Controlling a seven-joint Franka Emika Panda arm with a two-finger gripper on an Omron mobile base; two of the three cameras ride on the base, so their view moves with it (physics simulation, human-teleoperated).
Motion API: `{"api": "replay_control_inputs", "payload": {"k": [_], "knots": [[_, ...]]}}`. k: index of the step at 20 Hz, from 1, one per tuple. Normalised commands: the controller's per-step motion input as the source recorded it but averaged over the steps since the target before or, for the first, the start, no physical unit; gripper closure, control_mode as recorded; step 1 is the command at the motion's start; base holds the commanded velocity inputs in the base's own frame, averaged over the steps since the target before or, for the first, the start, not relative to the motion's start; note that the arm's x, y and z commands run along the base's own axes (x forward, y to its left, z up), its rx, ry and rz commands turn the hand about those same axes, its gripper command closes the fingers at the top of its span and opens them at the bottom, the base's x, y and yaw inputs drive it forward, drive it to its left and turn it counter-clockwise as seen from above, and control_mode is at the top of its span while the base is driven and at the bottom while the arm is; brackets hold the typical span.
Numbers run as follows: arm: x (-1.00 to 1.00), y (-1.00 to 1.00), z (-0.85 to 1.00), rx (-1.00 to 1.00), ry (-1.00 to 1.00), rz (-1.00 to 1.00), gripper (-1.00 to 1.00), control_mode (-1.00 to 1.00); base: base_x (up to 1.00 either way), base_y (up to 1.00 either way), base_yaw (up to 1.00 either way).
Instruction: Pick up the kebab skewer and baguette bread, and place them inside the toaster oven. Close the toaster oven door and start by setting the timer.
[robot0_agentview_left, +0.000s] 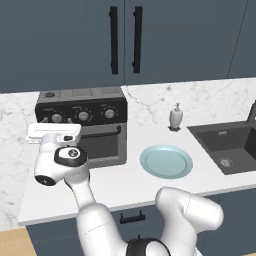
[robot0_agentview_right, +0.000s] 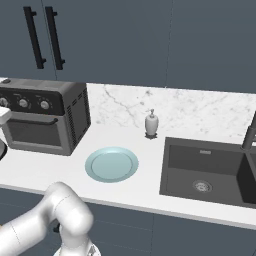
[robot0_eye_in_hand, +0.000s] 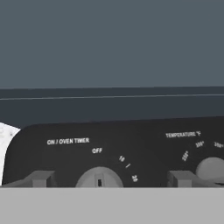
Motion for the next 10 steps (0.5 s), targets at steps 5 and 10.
{"api": "replay_control_inputs", "payload": {"k": [5, 10], "knots": [[0.13, 0.01, -0.06, 0.02, 0.0, 0.0, -1.0, -1.0, 0.0, 0.0, 0.0], [0.14, 0.0, -0.04, 0.01, 0.0, 0.0, -1.0, -1.0, 0.0, 0.0, 0.0]]}}
